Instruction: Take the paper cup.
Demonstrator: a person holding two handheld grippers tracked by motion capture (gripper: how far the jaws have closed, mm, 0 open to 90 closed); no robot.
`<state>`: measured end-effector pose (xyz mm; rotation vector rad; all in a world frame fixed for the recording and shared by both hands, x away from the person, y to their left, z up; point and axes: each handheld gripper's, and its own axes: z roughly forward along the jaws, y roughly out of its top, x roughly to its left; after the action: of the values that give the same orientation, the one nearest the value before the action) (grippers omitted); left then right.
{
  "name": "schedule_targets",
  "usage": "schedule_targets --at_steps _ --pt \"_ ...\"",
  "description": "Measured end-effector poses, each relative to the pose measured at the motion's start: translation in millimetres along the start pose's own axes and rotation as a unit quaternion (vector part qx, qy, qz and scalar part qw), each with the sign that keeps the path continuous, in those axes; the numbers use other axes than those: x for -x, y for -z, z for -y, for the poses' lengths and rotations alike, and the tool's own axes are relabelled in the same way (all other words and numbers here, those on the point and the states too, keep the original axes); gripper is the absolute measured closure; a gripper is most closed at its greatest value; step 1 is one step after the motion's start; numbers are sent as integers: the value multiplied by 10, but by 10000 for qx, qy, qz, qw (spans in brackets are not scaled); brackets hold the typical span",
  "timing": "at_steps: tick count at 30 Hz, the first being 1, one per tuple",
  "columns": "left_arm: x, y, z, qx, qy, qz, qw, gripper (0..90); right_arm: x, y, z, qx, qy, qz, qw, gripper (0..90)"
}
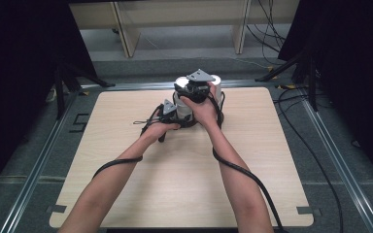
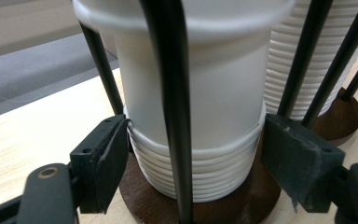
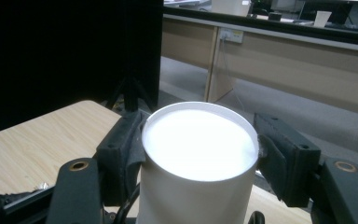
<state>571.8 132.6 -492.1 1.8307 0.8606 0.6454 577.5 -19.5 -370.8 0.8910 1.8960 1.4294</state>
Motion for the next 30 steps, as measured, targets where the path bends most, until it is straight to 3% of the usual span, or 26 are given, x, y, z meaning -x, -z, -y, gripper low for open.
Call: schedule_targets --at_steps 2,3,8,10,12,21,22,27,30 --pt "-1 -1 1 -8 -27 8 10000 234 -1 12 -23 59 -3 32 10000 363" --pt "1 1 0 -22 -34 2 10000 235 -5 22 -31 41 -140 -12 9999 362" --pt "5 -6 3 -38 -67 -32 10000 237 14 42 -91 137 4 -7 9999 363" --pt "2 -8 3 -38 -60 -24 10000 237 -4 63 -121 127 -101 -3 9999 363" --pt "5 -3 2 -50 -65 -43 10000 238 12 76 -148 209 55 55 9998 363" --pt "1 -5 4 -54 -64 -28 10000 237 -39 130 -259 279 -38 -6 9996 363" --pt "0 -4 4 -54 -67 -40 10000 236 -25 137 -274 281 70 10 9996 364" --pt "-2 12 8 -77 -90 -59 9999 233 -30 190 -352 349 84 8 9994 363" --pt "-11 46 20 -86 -126 -77 9999 225 -42 217 -368 367 1 -14 9993 364"
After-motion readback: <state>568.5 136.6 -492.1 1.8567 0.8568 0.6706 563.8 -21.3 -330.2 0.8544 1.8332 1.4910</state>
